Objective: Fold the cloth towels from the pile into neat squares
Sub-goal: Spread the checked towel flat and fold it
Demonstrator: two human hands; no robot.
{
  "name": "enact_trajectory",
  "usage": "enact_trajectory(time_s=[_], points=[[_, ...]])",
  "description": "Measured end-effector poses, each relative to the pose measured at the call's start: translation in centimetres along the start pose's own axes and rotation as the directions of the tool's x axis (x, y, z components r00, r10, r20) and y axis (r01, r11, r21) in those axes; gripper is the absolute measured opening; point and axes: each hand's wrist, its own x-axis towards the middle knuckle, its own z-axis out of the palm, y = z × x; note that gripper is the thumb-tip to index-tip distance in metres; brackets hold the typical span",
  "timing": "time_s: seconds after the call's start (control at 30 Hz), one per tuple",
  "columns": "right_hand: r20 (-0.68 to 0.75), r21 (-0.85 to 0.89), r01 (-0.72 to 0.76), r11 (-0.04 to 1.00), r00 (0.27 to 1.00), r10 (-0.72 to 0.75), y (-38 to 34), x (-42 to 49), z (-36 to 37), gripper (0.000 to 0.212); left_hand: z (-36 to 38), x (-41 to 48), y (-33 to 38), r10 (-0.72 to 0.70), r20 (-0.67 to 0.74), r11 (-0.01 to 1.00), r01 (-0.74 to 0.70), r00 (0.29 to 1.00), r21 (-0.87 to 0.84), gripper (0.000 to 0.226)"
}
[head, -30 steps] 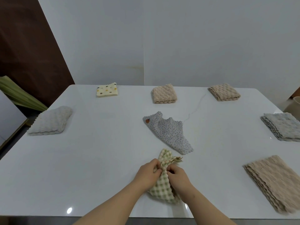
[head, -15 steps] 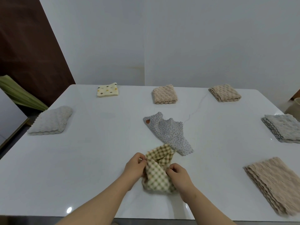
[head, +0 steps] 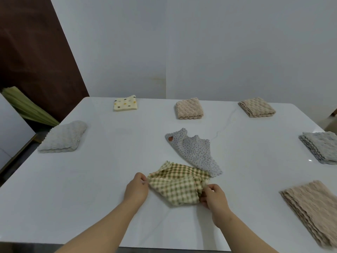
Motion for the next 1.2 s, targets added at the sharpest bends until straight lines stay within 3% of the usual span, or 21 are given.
enact_trajectory(time_s=[0.07,0.13,0.2,0.27,0.37,0.43,0.53,0.63,0.73,0.83,0.93,1.0,1.13,1.2], points=[[0.020,-0.009,-0.008,1.000,1.000,0.009,-0.1,-0.2,0.3,0.017,0.1,-0.5,0.4,0.086,-0.066,0.988,-0.077,0.994,0.134,0.007],[0.043,-0.033,0.011,0.999,0.999,-0.010,-0.2,-0.5,0.6,0.017,0.6,-1.2,1.0,0.259,-0.046,0.933,-0.238,0.965,0.270,0.023],[0.060,-0.063,0.034,0.997,0.998,-0.030,-0.2,-0.8,0.8,0.018,1.4,-1.8,1.9,0.373,0.105,0.857,-0.385,0.922,0.342,0.035],[0.077,-0.095,0.057,0.994,0.996,-0.049,-0.5,-1.1,1.0,0.014,2.2,-1.7,2.5,0.353,0.282,0.809,-0.443,0.892,0.388,0.046],[0.123,-0.136,0.074,0.988,0.991,-0.057,-0.9,-1.6,1.1,0.009,3.1,-1.2,2.5,0.229,0.447,0.769,-0.442,0.865,0.462,0.055],[0.132,-0.137,0.081,0.987,0.989,-0.063,-0.9,-1.8,1.1,0.017,3.2,-1.3,2.4,0.201,0.470,0.752,-0.443,0.859,0.488,0.046],[0.094,-0.115,0.067,0.991,0.994,-0.056,-0.6,-1.7,0.8,0.019,2.9,-1.6,2.4,0.218,0.429,0.807,-0.409,0.877,0.426,0.029],[0.037,-0.046,0.027,0.999,0.999,-0.025,-0.4,-1.1,0.5,0.021,2.0,-1.6,2.0,0.261,0.359,0.902,-0.359,0.896,0.240,0.017],[-0.018,0.007,0.007,1.000,1.000,-0.007,-0.3,-0.5,0.3,0.022,0.5,-1.1,1.1,0.280,0.244,0.944,-0.312,0.928,0.104,0.029],[-0.055,-0.028,0.022,0.999,0.998,-0.024,-0.4,-0.2,0.3,0.022,-0.6,-0.7,0.3,0.262,0.188,0.956,-0.281,0.947,0.081,0.027],[-0.082,-0.020,0.053,0.998,0.995,-0.054,-0.8,-0.7,0.8,0.013,-0.6,-0.7,0.2,0.240,0.213,0.962,-0.261,0.947,0.077,0.018],[-0.033,-0.002,0.047,0.999,0.998,-0.047,-1.1,-1.3,1.2,0.022,-0.1,-1.0,0.6,0.235,0.311,0.960,-0.269,0.921,0.071,0.037],[0.161,-0.182,0.141,0.973,0.981,-0.112,-1.4,-2.2,1.3,0.060,1.5,-1.3,1.3,0.157,0.448,0.890,-0.323,0.880,0.321,0.057],[0.260,-0.359,0.217,0.908,0.957,-0.126,-1.4,-2.5,1.3,0.058,1.8,-1.5,1.6,0.107,0.447,0.792,-0.348,0.888,0.502,0.046]])
